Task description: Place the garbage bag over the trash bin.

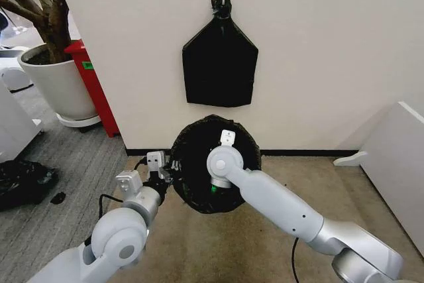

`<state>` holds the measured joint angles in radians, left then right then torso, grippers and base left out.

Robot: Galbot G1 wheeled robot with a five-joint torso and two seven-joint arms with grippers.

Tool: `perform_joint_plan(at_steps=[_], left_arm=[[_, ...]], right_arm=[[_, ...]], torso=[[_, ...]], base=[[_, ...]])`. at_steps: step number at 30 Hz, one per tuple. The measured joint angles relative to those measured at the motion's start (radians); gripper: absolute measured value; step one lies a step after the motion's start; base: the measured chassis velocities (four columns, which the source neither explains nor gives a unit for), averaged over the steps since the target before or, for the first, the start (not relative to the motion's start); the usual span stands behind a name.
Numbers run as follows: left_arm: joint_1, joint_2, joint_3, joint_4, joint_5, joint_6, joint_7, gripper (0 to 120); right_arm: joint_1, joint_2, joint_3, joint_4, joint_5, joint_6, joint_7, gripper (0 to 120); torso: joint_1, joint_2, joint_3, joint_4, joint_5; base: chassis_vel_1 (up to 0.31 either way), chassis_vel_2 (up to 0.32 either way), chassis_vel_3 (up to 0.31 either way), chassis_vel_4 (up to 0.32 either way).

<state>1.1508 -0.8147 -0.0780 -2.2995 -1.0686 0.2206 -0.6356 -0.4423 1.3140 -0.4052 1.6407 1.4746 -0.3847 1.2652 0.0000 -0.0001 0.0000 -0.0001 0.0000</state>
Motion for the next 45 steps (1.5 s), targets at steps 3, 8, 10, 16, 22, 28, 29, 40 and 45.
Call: perform_joint_plan(at_steps=[3,8,10,16,22,28,29,40,45], left_arm=[[0.000,-0.003,0.000,0.007,0.001,-0.002,0.001,0],[0.000,-0.004,0.000,0.011,0.002,-0.002,0.000,0],[0.001,-0.003,0.000,0.009,0.002,-0.002,0.000,0],[0.022,0.001,-0.007,-0.005,0.015,-0.003,0.010,0],[0.038,0.003,-0.008,-0.017,0.024,-0.005,0.016,0],[0.026,-0.003,-0.007,0.004,0.024,-0.006,0.012,0],[0.024,-0.004,-0.006,0.006,0.024,-0.006,0.012,0],[0.013,-0.004,-0.006,0.001,0.025,-0.006,0.012,0],[0.013,-0.002,-0.007,-0.005,0.024,-0.006,0.012,0]], right_arm=[[-0.001,-0.007,-0.019,0.052,0.024,0.011,0.013,0],[0.012,-0.014,-0.043,0.090,0.041,0.018,0.025,0],[0.015,-0.013,-0.042,0.084,0.039,0.018,0.025,0],[0.024,-0.017,-0.017,0.032,0.004,0.010,0.002,0],[0.000,-0.020,0.004,0.018,-0.007,0.008,-0.016,0],[-0.010,-0.049,-0.040,0.133,0.041,0.017,0.015,0],[-0.010,-0.053,-0.048,0.147,0.048,0.017,0.019,0],[-0.031,-0.118,-0.107,0.211,0.103,0.002,0.046,0],[-0.066,-0.120,-0.100,0.179,0.083,-0.008,0.044,0]], torso=[[0.000,0.000,0.000,0.0001,0.0000],[0.000,0.000,0.000,0.0001,0.0000],[0.000,0.000,0.000,0.0001,0.0000],[0.000,0.000,0.000,0.0001,0.0000],[0.000,0.000,0.000,0.0000,0.0001],[0.000,0.000,0.000,0.0000,0.0000],[0.000,0.000,0.000,0.0001,0.0001],[0.000,0.000,0.000,-0.0001,0.0002],[0.000,0.000,0.000,-0.0001,0.0002]], base=[[0.000,0.000,0.000,0.000],[0.000,0.000,0.000,0.000],[0.000,0.000,0.000,0.000],[0.000,0.000,0.000,0.000],[0.000,0.000,0.000,0.000],[0.000,0.000,0.000,0.000],[0.000,0.000,0.000,0.000],[0.000,0.000,0.000,0.000],[0.000,0.000,0.000,0.000]])
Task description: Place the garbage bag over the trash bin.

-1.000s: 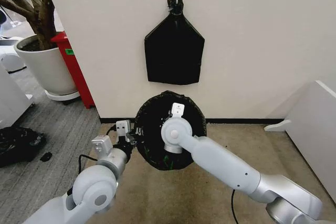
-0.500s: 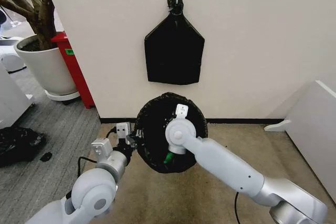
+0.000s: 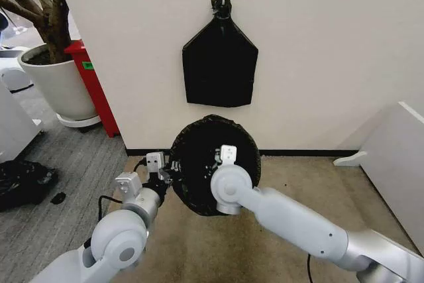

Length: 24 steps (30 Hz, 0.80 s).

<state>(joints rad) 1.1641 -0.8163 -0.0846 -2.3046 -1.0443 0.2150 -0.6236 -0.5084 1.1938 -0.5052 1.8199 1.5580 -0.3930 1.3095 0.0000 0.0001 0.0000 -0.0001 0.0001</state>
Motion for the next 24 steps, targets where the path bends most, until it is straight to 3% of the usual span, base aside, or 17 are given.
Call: perform_joint_plan(at_steps=[11,24], left_arm=[[-0.001,-0.004,0.006,0.014,0.006,0.001,0.001,0],[0.027,0.007,0.001,-0.014,0.006,0.006,0.011,0]], right_arm=[[0.068,0.015,0.012,0.055,0.018,0.031,0.006,0],[0.073,0.126,0.059,-0.128,-0.079,0.034,-0.057,0]], torso=[[0.000,0.000,0.000,0.0001,-0.0003],[0.000,0.000,0.000,0.0002,-0.0002]], base=[[0.000,0.000,0.000,0.000],[0.000,0.000,0.000,0.000]])
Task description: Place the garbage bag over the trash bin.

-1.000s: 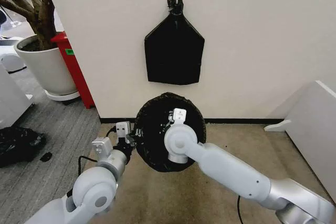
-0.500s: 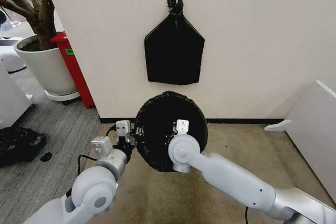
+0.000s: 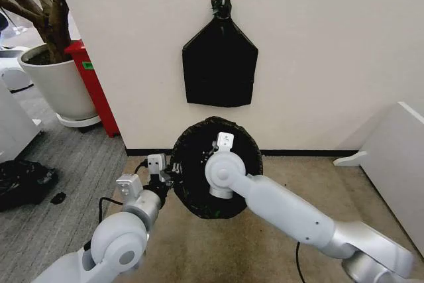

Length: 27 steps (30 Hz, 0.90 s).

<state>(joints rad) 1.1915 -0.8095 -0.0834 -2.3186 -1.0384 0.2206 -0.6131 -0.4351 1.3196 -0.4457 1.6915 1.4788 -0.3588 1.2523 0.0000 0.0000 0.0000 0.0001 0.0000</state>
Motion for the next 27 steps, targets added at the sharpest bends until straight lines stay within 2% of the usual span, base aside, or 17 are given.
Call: perform_joint_plan(at_steps=[4,9,13,19,22,27], left_arm=[[0.003,0.000,-0.001,-0.004,0.000,0.001,0.001,0],[-0.003,-0.001,-0.001,0.012,-0.002,0.001,-0.001,0],[-0.010,-0.003,0.005,0.016,-0.003,0.001,-0.003,0],[-0.011,0.001,0.003,0.011,-0.004,0.001,-0.003,0],[-0.005,0.008,-0.006,-0.008,-0.008,0.001,-0.003,0],[0.001,0.006,-0.009,-0.013,-0.009,0.001,-0.003,0]], right_arm=[[-0.006,0.004,0.005,-0.015,-0.014,0.000,-0.003,0],[0.008,-0.018,-0.003,0.051,0.021,0.011,0.016,0],[0.030,0.001,-0.021,0.075,0.042,0.021,0.029,0],[0.035,0.043,-0.023,0.031,0.027,0.020,0.022,0],[0.025,0.067,-0.004,-0.033,0.013,0.013,0.011,0],[0.014,0.042,-0.003,-0.024,0.010,0.013,0.011,0]], torso=[[0.000,0.000,0.000,0.0000,0.0001],[0.000,0.000,0.000,-0.0005,0.0000],[0.000,0.000,0.000,-0.0002,-0.0001],[0.000,0.000,0.000,0.0001,-0.0001],[0.000,0.000,0.000,0.0000,0.0000],[0.000,0.000,0.000,-0.0001,0.0000]], base=[[0.000,0.000,0.000,0.000],[0.000,0.000,0.000,0.000],[0.000,0.000,0.000,0.000],[0.000,0.000,0.000,0.000],[0.000,0.000,0.000,0.000],[0.000,0.000,0.000,0.000]])
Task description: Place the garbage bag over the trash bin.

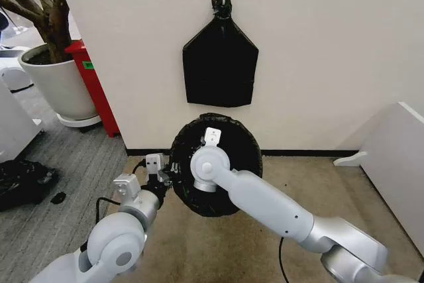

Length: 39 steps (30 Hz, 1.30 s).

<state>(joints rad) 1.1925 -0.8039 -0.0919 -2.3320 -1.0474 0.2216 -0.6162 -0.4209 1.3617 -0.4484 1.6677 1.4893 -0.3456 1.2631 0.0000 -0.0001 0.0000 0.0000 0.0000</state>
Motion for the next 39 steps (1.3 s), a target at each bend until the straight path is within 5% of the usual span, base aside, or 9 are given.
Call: perform_joint_plan(at_steps=[16,23,29,39], left_arm=[[-0.084,-0.018,0.008,0.080,-0.062,-0.002,-0.033,0],[-0.141,-0.033,0.005,0.131,-0.169,-0.004,-0.089,0],[-0.174,-0.040,-0.006,0.156,-0.262,0.000,-0.133,0],[-0.208,-0.059,-0.015,0.179,-0.419,0.010,-0.211,0]], right_arm=[[-0.010,-0.112,-0.040,0.248,0.067,0.018,0.031,0],[-0.004,-0.198,-0.027,0.402,0.090,0.005,-0.059,0],[-0.030,-0.309,0.099,0.573,0.158,-0.012,-0.219,1],[-0.186,-0.551,0.389,0.709,0.173,0.037,-0.573,29]], torso=[[0.000,0.000,0.000,0.0000,0.0001],[0.000,0.000,0.000,-0.0001,0.0001],[0.000,0.000,0.000,0.0000,0.0002],[0.000,0.000,0.000,-0.0001,0.0001]], base=[[0.000,0.000,0.000,0.000],[0.000,0.000,0.000,0.000],[0.000,0.000,0.000,0.000],[0.000,0.000,0.000,0.000]])
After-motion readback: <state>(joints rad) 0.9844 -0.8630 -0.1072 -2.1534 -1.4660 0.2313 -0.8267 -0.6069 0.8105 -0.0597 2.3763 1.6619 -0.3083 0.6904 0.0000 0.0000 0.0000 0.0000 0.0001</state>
